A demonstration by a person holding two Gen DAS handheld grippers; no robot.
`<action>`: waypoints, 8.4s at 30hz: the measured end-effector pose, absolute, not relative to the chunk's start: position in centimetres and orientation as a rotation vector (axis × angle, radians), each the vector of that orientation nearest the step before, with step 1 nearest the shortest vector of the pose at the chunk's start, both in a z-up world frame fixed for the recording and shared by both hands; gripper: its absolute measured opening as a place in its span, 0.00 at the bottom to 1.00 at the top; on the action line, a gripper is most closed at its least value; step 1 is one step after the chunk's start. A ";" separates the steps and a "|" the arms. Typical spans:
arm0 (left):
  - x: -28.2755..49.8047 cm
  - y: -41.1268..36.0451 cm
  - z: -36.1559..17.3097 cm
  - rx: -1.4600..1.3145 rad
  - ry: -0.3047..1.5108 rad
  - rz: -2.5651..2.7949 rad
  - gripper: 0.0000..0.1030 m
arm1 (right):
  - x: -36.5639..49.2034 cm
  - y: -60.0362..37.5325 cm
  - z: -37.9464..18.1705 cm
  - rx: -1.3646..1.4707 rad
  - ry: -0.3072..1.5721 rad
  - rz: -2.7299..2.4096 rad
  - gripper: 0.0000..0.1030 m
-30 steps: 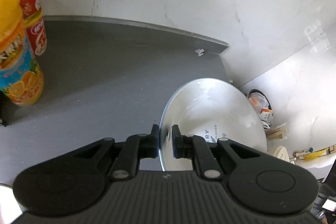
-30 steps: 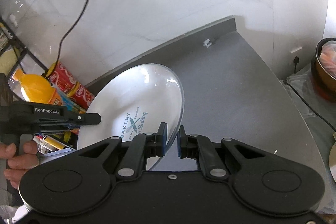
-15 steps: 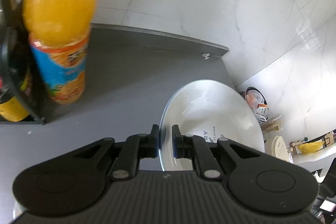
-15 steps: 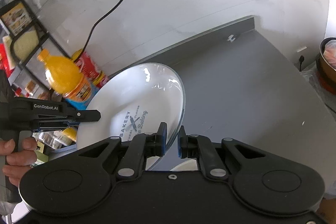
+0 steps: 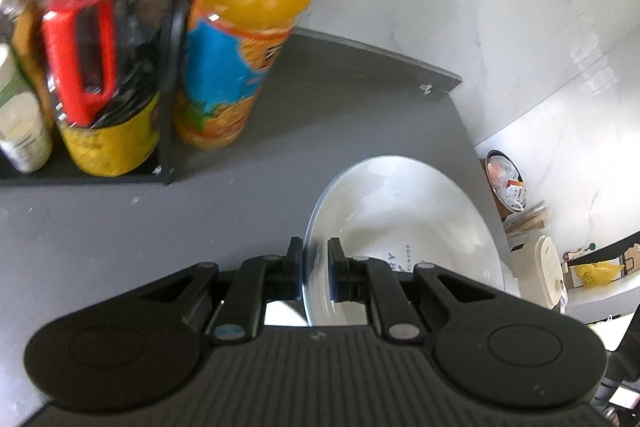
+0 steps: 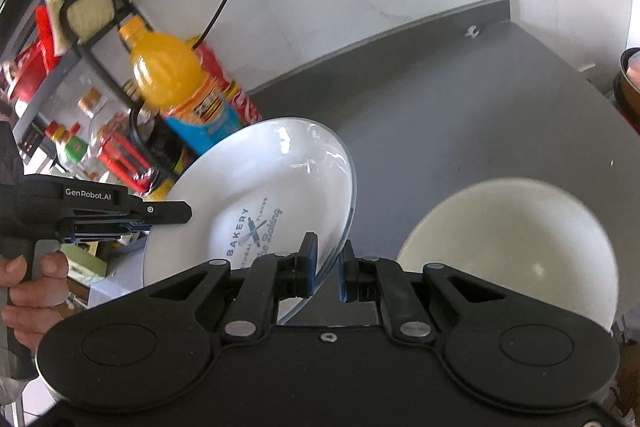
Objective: Organize plates and bowls
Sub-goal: 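Lift the 'Bakery' plate with both grippers over the 'Sweet' plate, then lower the 'Bakery' plate onto the 'Sweet' plate with both grippers, then open both grippers to release the 'Bakery' plate, then move both grippers to the rim of the bowl stack in the red bowl, then close both grippers on the rim of the red bowl stack, then lift the red bowl stack with both grippers over the plate stack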
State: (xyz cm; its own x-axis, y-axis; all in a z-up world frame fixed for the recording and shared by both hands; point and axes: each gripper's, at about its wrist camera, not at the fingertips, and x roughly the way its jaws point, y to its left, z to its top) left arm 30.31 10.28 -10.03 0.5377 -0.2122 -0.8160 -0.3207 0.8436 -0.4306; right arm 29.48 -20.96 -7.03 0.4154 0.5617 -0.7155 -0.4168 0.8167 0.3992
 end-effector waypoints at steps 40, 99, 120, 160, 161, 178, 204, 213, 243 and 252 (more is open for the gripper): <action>20.8 12.4 -18.5 -0.611 1.172 0.160 0.13 | 21.6 -16.8 -11.5 0.024 1.080 0.609 0.11; 20.6 12.6 -17.1 -0.399 1.165 0.264 0.43 | 23.2 -14.9 -12.7 0.001 1.136 0.615 0.40; 24.7 6.2 -13.2 -0.389 1.056 0.146 0.74 | 22.9 -23.1 -5.9 0.144 0.907 0.427 0.96; 34.1 -9.3 -17.7 -0.437 1.193 0.169 0.54 | 34.5 -36.5 -15.9 0.313 1.169 0.464 0.44; 34.2 -9.3 -17.9 -0.450 1.198 0.174 0.49 | 34.6 -36.4 -16.0 0.311 1.171 0.471 0.43; 33.8 -8.0 -18.3 -0.504 1.205 0.080 0.23 | 33.3 -35.3 -15.3 0.252 1.111 0.459 0.30; 27.9 1.3 -12.6 -0.498 1.126 0.088 0.23 | 27.8 -26.1 -10.2 0.202 1.023 0.521 0.30; 25.0 5.8 -12.5 -0.534 1.123 0.134 0.23 | 25.8 -22.0 -10.2 0.170 1.031 0.561 0.30; 20.2 12.9 -15.7 -0.540 1.220 0.147 0.23 | 21.0 -14.5 -12.5 0.109 1.120 0.560 0.30; 20.3 13.0 -16.1 -0.522 1.234 0.133 0.23 | 21.0 -14.5 -12.9 0.123 1.137 0.543 0.30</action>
State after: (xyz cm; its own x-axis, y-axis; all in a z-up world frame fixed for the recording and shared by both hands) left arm 20.30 13.00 -16.11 0.3393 -0.1802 -0.9233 -0.3727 0.8754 -0.3078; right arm 20.98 -14.47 -12.89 0.3065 0.4700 -0.8278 -0.3481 0.8647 0.3621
